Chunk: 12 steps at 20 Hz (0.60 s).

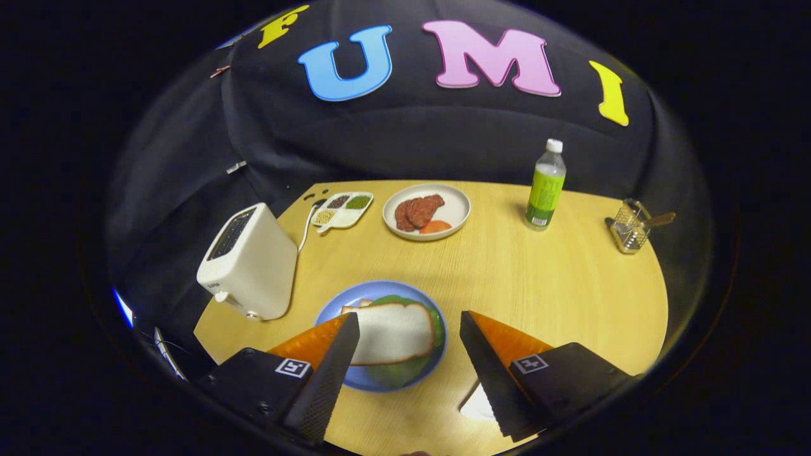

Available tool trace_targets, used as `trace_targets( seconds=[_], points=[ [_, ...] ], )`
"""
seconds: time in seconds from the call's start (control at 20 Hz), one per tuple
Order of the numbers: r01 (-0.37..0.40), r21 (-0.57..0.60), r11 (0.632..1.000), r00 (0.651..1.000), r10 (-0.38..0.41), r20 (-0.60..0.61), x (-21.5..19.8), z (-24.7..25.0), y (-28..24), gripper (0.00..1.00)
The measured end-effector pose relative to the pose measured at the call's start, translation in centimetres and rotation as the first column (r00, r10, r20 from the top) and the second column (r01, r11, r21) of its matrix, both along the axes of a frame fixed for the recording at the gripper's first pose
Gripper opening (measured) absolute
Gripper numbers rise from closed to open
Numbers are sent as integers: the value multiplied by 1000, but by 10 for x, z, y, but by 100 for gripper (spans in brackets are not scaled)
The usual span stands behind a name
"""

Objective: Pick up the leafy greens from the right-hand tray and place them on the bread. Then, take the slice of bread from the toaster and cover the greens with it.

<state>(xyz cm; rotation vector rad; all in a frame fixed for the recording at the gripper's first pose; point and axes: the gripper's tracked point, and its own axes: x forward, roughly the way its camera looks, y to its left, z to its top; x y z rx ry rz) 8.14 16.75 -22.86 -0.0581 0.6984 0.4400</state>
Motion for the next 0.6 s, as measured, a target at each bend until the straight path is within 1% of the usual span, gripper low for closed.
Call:
trace_targets(
  seconds=[0.15,0.2,0.3,0.4,0.5,0.6],
  points=[
    [43,38,998,993,-47,107,-3,60,-10,99],
    [63,68,996,984,-74,159,-5,90,-15,99],
    [85,96,992,963,-106,246,-9,131,-28,99],
    [119,128,985,926,-157,342,-18,173,-48,99],
    [171,160,972,866,-226,446,-32,213,-77,99],
    [218,167,961,815,-274,511,-56,230,-103,99]
  ],
)
